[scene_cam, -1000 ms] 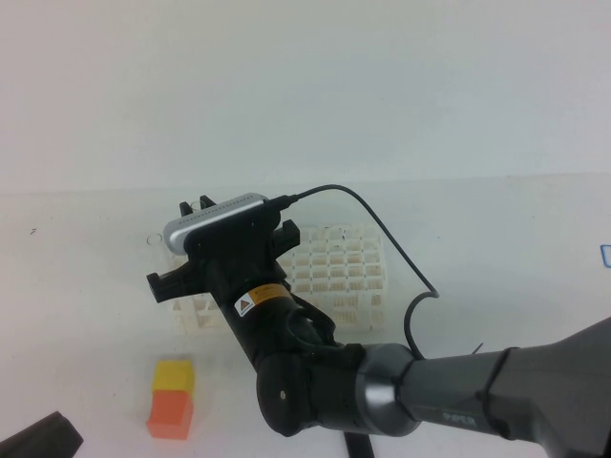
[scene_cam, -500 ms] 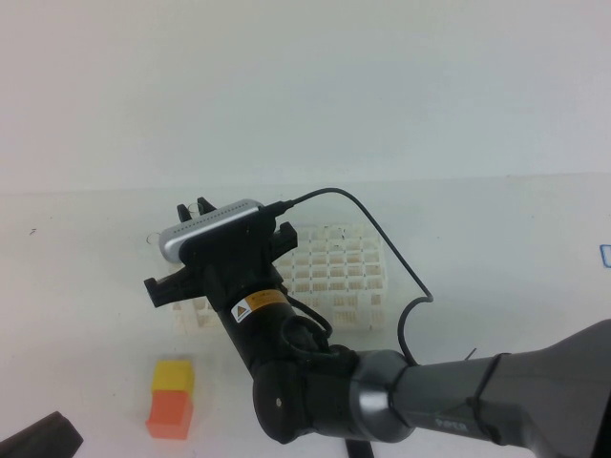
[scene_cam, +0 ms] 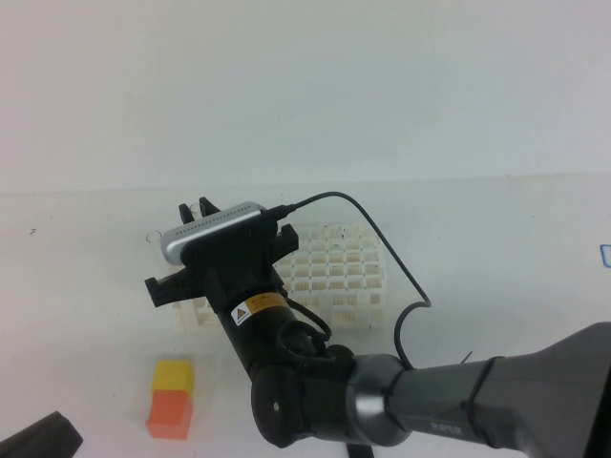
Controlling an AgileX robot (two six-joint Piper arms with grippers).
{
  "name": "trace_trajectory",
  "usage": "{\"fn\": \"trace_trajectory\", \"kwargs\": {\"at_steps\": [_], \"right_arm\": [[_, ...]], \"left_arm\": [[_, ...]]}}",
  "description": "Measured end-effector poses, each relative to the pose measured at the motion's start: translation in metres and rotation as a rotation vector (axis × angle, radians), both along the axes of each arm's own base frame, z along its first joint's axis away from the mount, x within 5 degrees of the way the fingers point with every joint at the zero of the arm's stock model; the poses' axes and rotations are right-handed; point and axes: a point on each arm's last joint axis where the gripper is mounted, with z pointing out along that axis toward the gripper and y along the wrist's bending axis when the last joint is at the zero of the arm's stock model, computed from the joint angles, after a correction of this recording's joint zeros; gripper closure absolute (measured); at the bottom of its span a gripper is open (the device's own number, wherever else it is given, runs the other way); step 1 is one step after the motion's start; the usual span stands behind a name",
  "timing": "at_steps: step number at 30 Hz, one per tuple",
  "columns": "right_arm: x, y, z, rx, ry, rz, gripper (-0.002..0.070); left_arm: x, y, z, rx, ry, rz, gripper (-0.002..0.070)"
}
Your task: Place the test tubes
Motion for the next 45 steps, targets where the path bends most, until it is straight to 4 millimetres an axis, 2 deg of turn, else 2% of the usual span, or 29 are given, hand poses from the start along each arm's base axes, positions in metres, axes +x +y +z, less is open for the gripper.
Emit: {"fn": "trace_trajectory", "kwargs": {"at_steps": [7, 11, 16, 45], "right_arm": [[-0.001, 0.0, 0.0, 0.024, 0.018, -0.017, 0.0552], [-0.002, -0.003, -0.009, 0.018, 0.068, -0.03, 0.0552], [-0.003, -0.003, -0.011, 0.015, 0.086, -0.033, 0.0552], [-0.006, 0.001, -0.016, -0.044, 0.044, -0.017, 0.0552]], "left_arm": [[0.0, 0.0, 0.0, 0.0, 0.0, 0.0, 0.0676], [0.0, 0.0, 0.0, 0.0, 0.0, 0.0, 0.0676], [0.0, 0.0, 0.0, 0.0, 0.0, 0.0, 0.0676], [0.0, 0.0, 0.0, 0.0, 0.0, 0.0, 0.0676]]}}
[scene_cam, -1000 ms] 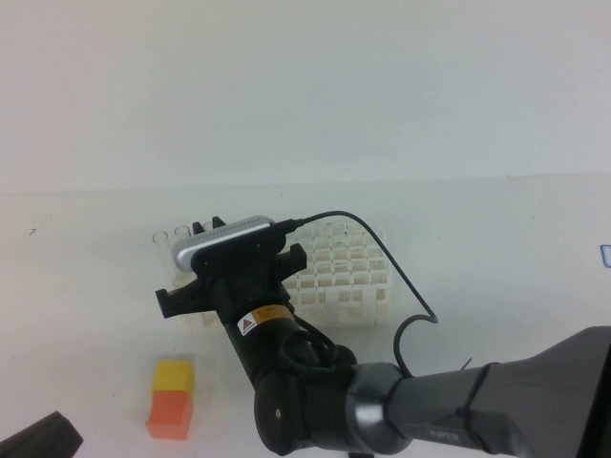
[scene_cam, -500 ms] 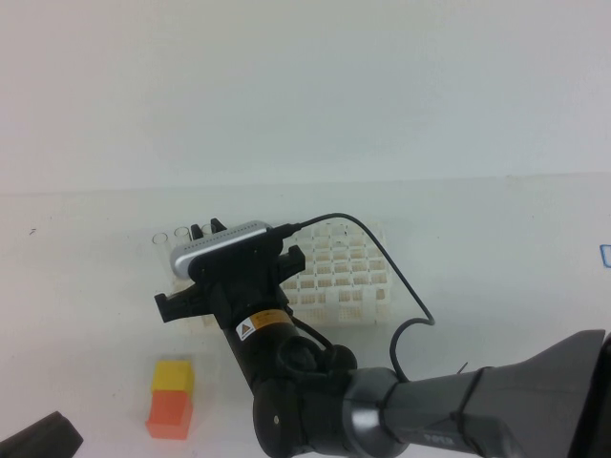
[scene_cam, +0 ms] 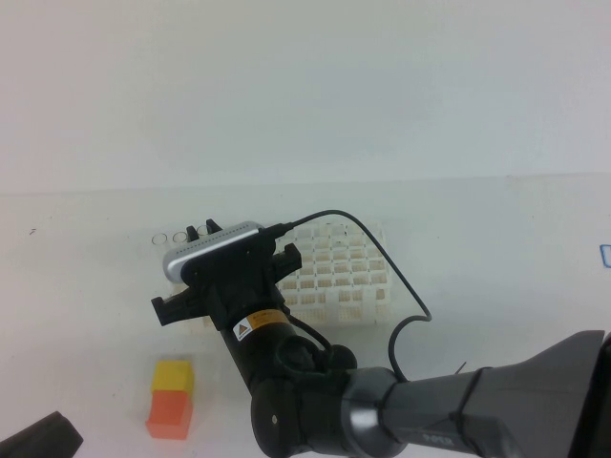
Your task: Place the test tubes
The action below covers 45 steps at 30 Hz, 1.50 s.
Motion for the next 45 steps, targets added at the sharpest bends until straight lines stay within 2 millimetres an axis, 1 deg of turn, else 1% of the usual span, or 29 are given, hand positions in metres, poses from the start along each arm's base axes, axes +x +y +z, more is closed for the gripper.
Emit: {"fn": "trace_trajectory", "kwargs": {"at_steps": [13, 17, 19, 22, 25, 27, 36, 38, 42, 45], "right_arm": [[0.0, 0.0, 0.0, 0.0, 0.0, 0.0, 0.055], [0.0, 0.0, 0.0, 0.002, 0.001, 0.0, 0.0529], [0.0, 0.001, -0.002, -0.006, 0.021, 0.008, 0.051], [-0.003, 0.0, -0.023, -0.051, 0.104, 0.021, 0.0453], [-0.003, 0.0, -0.023, -0.051, 0.107, 0.02, 0.0393], [-0.003, 0.0, -0.022, -0.05, 0.109, 0.02, 0.0372], [-0.004, -0.001, -0.011, -0.045, 0.127, 0.029, 0.0355], [-0.004, -0.001, -0.004, -0.033, 0.116, 0.029, 0.0355], [-0.004, -0.002, 0.021, 0.01, 0.075, 0.029, 0.0355], [-0.005, -0.003, 0.034, 0.029, 0.054, 0.033, 0.0356]], "left_arm": [[0.0, 0.0, 0.0, 0.0, 0.0, 0.0, 0.0676], [0.0, 0.0, 0.0, 0.0, 0.0, 0.0, 0.0676], [0.0, 0.0, 0.0, 0.0, 0.0, 0.0, 0.0676], [0.0, 0.0, 0.0, 0.0, 0.0, 0.0, 0.0676], [0.0, 0.0, 0.0, 0.0, 0.0, 0.0, 0.0676], [0.0, 0.0, 0.0, 0.0, 0.0, 0.0, 0.0676], [0.0, 0.0, 0.0, 0.0, 0.0, 0.0, 0.0676], [0.0, 0.0, 0.0, 0.0, 0.0, 0.0, 0.0676], [0.0, 0.0, 0.0, 0.0, 0.0, 0.0, 0.0676], [0.0, 0.0, 0.0, 0.0, 0.0, 0.0, 0.0676]]}}
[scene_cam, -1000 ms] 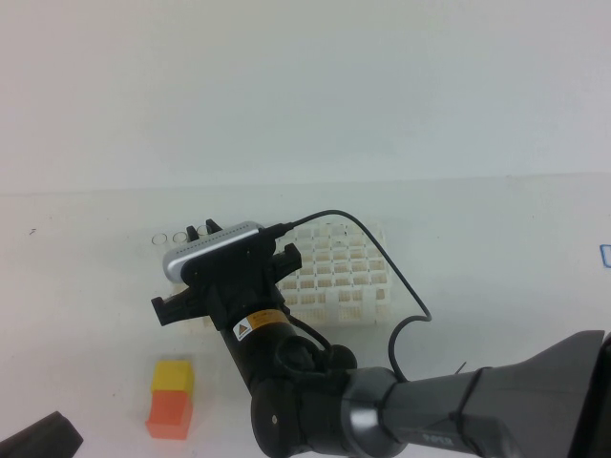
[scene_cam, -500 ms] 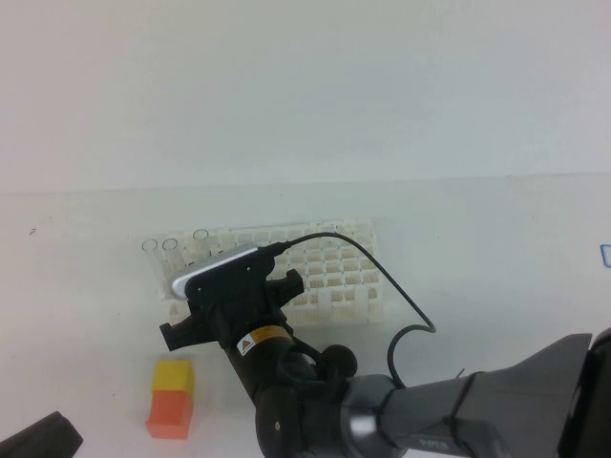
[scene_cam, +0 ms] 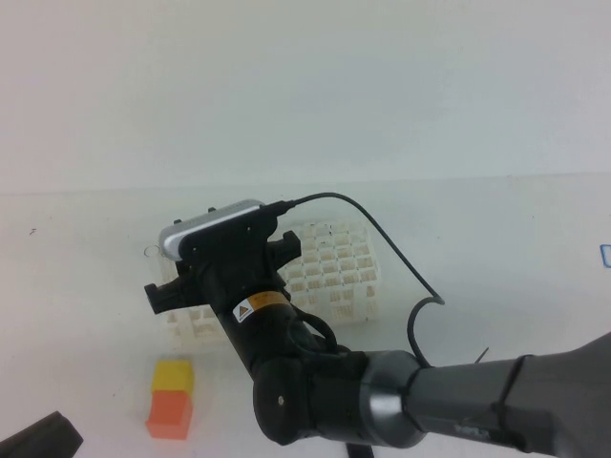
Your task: Place the test tubes
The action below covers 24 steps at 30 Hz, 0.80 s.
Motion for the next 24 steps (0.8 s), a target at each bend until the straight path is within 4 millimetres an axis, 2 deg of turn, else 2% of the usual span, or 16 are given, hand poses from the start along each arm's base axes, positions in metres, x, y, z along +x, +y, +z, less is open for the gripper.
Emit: {"fn": "trace_trajectory", "kwargs": {"at_steps": [6, 10, 13, 16, 19, 24], "right_arm": [[-0.001, 0.0, 0.01, 0.012, -0.022, 0.006, 0.0356], [-0.002, -0.003, 0.03, 0.035, -0.068, 0.004, 0.0367], [-0.004, -0.007, 0.053, 0.039, -0.129, -0.006, 0.043], [-0.005, -0.01, 0.068, 0.024, -0.181, -0.012, 0.0558], [-0.002, -0.012, 0.069, -0.016, -0.201, -0.02, 0.0645], [-0.001, -0.021, 0.051, -0.077, -0.143, -0.045, 0.0672]], "left_arm": [[0.0, 0.0, 0.0, 0.0, 0.0, 0.0, 0.0676], [0.0, 0.0, 0.0, 0.0, 0.0, 0.0, 0.0676], [0.0, 0.0, 0.0, 0.0, 0.0, 0.0, 0.0676], [0.0, 0.0, 0.0, 0.0, 0.0, 0.0, 0.0676], [0.0, 0.0, 0.0, 0.0, 0.0, 0.0, 0.0676], [0.0, 0.0, 0.0, 0.0, 0.0, 0.0, 0.0676]]}}
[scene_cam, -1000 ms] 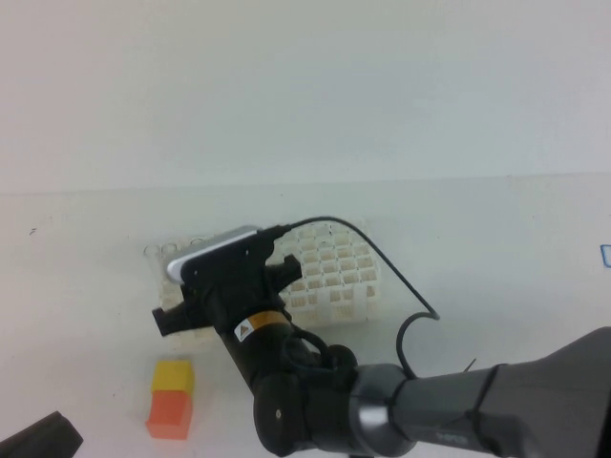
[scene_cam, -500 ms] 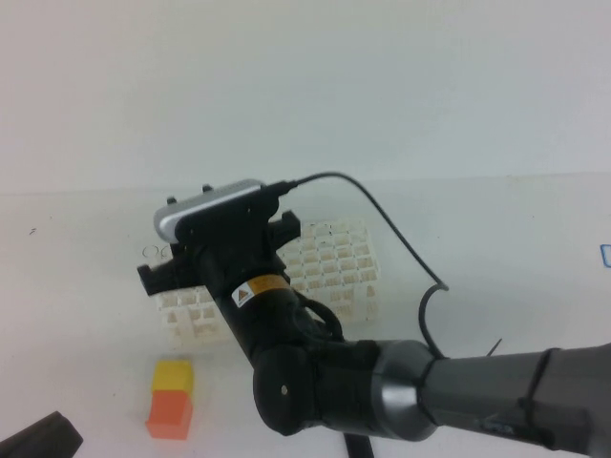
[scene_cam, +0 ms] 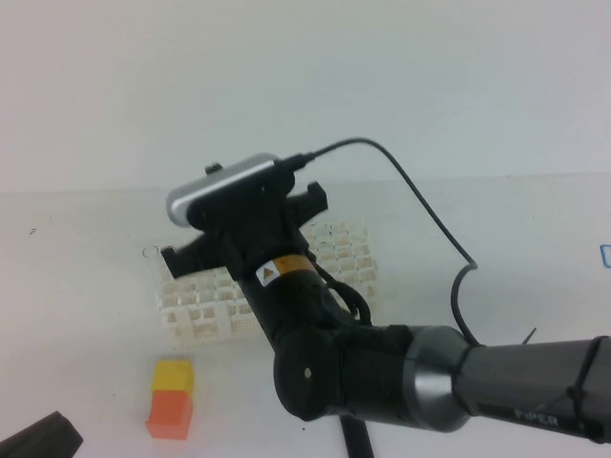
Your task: Place the test tubes
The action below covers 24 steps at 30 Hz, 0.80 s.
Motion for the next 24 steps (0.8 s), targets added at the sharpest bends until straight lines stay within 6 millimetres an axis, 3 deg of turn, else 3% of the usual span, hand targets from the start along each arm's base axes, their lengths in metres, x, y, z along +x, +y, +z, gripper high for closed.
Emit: {"fn": "trace_trajectory", "kwargs": {"at_steps": [11, 24], "right_arm": [[-0.005, -0.001, -0.041, -0.084, 0.118, 0.018, 0.0677], [-0.013, 0.006, -0.041, -0.056, 0.148, 0.053, 0.0678]], "left_arm": [[0.002, 0.002, 0.0, 0.0, 0.0, 0.047, 0.0676], [0.006, 0.017, 0.001, -0.015, -0.02, 0.343, 0.0676]]}}
